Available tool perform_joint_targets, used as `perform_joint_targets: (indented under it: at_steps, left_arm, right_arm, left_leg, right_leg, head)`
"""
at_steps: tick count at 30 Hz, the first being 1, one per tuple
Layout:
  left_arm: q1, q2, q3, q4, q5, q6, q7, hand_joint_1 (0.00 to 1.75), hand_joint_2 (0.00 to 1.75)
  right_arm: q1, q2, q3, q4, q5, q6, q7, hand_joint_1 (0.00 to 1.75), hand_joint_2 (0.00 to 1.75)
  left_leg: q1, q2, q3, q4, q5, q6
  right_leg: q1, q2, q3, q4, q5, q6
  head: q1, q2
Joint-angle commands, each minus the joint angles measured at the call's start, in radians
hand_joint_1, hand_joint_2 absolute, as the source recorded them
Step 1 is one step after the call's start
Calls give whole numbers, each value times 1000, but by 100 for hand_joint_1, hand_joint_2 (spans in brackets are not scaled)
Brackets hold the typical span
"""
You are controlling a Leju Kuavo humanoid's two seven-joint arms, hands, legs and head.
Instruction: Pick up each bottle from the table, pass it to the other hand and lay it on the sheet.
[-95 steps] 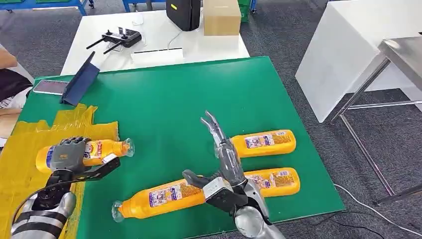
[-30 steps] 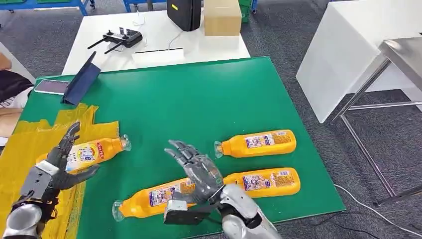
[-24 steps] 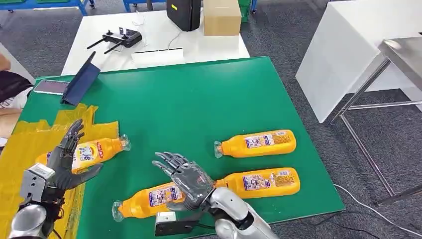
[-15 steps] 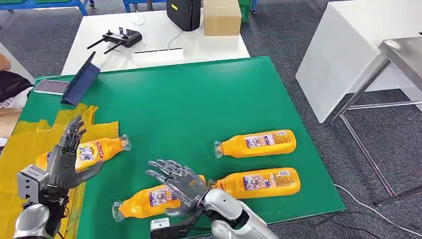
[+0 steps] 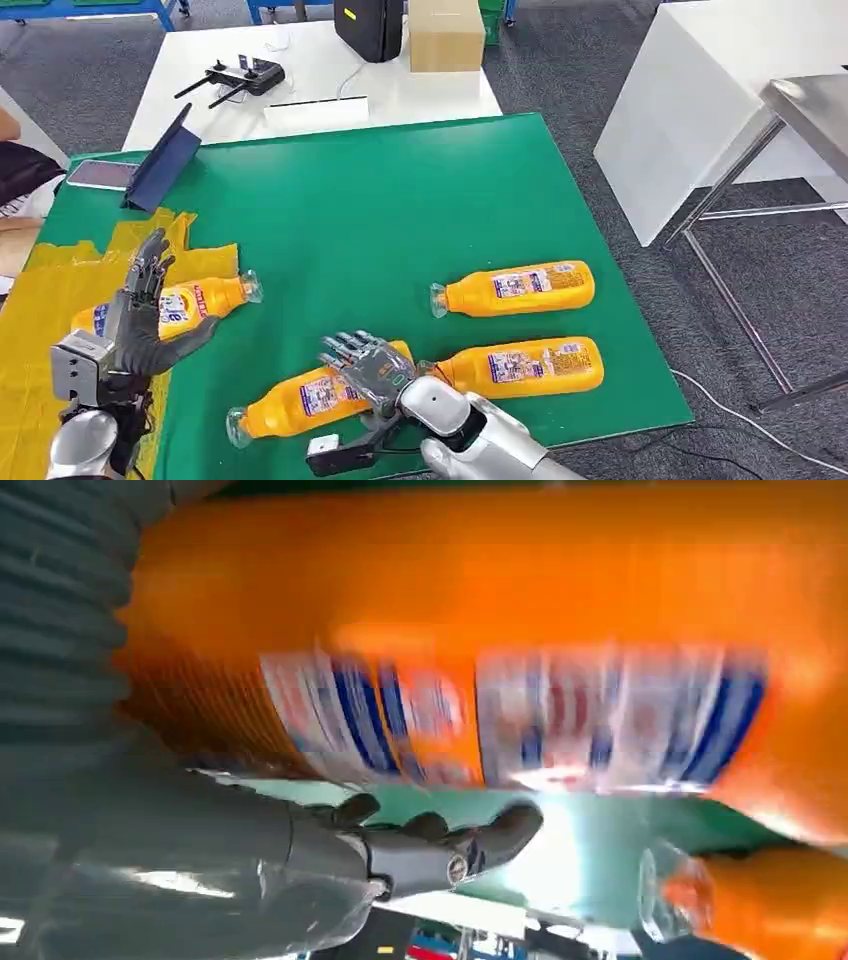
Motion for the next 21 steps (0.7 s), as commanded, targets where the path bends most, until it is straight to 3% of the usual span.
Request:
perform_joint_targets:
  at_steps: [1, 4, 11, 12, 13, 14, 15, 21]
  left_arm:
    - [26, -33, 6, -18, 3, 0, 2, 0, 175]
    - [47, -39, 19, -37, 5, -1, 2, 0, 175]
    - [47, -43, 15, -36, 8, -5, 3, 0, 175]
    - [45, -44, 13, -36, 9, -7, 3, 0, 175]
    - [45, -44, 11, -36, 9, -7, 3, 0, 175]
    - [44, -43, 8, -36, 10, -9, 3, 0, 175]
    - [40, -42, 5, -31, 10, -10, 3, 0, 175]
    - [38, -40, -5, -23, 10, -11, 3, 0, 175]
  right_arm:
    - [-77, 10, 58, 167, 58, -17, 90, 0, 175]
    - [-74, 10, 33, 169, 99, -26, 137, 0, 175]
    - [-82, 11, -16, 194, 97, -13, 136, 0, 175]
    - [-84, 11, -18, 197, 97, -11, 136, 9, 175]
    - [-85, 11, -19, 200, 97, -9, 135, 93, 175]
    - [-87, 16, -26, 214, 94, -3, 131, 164, 175]
    - [-91, 17, -24, 224, 93, 4, 126, 175, 175]
    - [-94, 26, -37, 246, 72, 6, 95, 175, 175]
  left_leg:
    - [1, -2, 3, -1, -1, -1]
    - [1, -2, 3, -1, 0, -1]
    - [1, -3, 3, -1, 0, -1]
    - [0, -3, 3, -1, 0, 0]
    - [2, -6, 5, 0, -1, -1]
    - [1, -3, 4, -1, 0, -1]
    - [2, -4, 4, -1, 0, -1]
    - [0, -3, 4, -1, 0, 0]
  right_leg:
    - [0, 1, 3, -1, -1, 0]
    - [0, 1, 3, -1, 0, 0]
    - [0, 0, 4, -1, 0, 0]
    - [0, -1, 4, -1, 0, 0]
    - [1, 0, 6, -2, -1, 0]
    - [0, 0, 5, -1, 0, 0]
    - [1, 0, 5, -2, 0, 0]
    - [0, -1, 4, -1, 0, 0]
  head:
    - [0, 0]
    - [0, 0]
    - [0, 0]
    - [0, 0]
    - [0, 0]
    - [0, 0]
    - [0, 0]
    - [0, 0]
